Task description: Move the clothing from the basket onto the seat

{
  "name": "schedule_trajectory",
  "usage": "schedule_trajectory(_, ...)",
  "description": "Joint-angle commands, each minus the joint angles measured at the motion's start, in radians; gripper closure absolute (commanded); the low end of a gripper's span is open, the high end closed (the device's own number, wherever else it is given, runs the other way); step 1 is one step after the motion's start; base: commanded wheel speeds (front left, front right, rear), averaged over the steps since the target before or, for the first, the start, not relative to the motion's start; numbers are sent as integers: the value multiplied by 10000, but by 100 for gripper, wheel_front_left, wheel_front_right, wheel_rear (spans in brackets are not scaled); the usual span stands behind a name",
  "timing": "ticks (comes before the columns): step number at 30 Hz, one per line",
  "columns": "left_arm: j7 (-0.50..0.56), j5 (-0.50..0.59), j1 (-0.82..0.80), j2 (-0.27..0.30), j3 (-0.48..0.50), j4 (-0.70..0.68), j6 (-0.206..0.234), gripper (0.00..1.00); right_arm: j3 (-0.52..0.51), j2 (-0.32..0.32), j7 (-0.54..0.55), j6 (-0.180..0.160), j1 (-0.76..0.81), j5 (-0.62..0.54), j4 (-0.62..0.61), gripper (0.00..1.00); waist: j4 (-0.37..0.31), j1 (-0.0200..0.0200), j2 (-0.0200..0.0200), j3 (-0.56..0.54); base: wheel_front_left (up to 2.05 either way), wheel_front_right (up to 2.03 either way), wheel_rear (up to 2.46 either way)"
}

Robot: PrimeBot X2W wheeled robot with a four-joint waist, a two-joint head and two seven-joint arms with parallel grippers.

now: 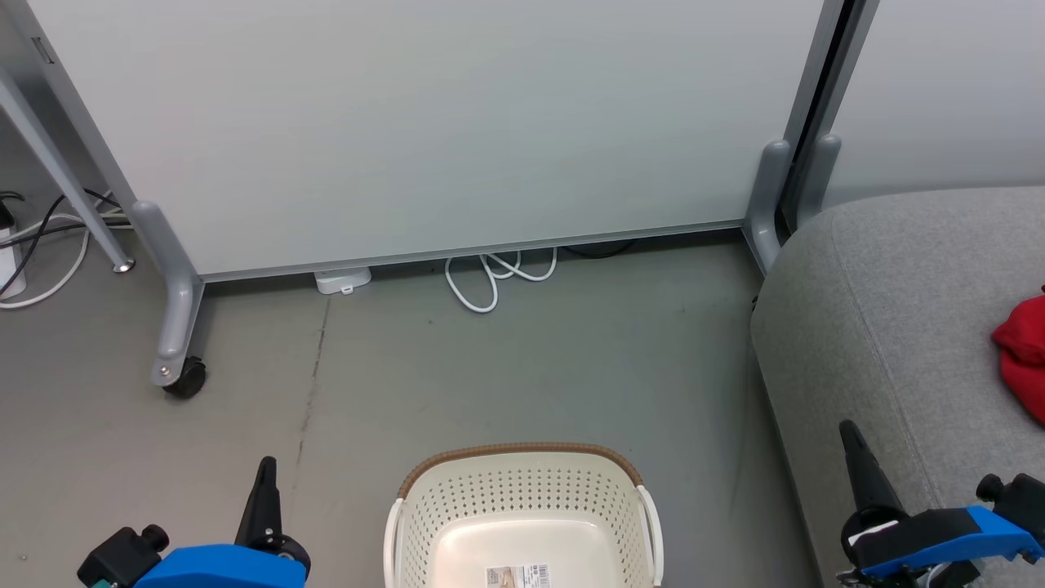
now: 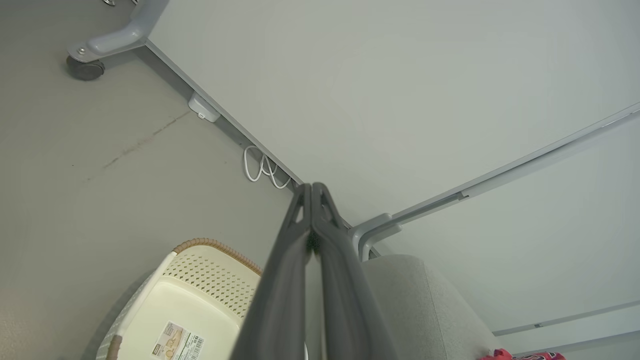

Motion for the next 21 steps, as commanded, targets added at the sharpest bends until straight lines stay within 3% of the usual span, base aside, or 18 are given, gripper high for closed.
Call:
schedule_trajectory(1, 77, -258, -312, 9, 105, -159, -12, 100, -30, -74, 56, 1, -276, 325, -105, 100, -8, -1, 0, 1, 0, 0, 0)
schedule_trajectory(21, 625, -2072, -558, -92, 545, -381, -16, 100, -96, -95, 315, 3, -450, 2481, -87, 100, -122, -1, 0, 16, 0, 0, 0)
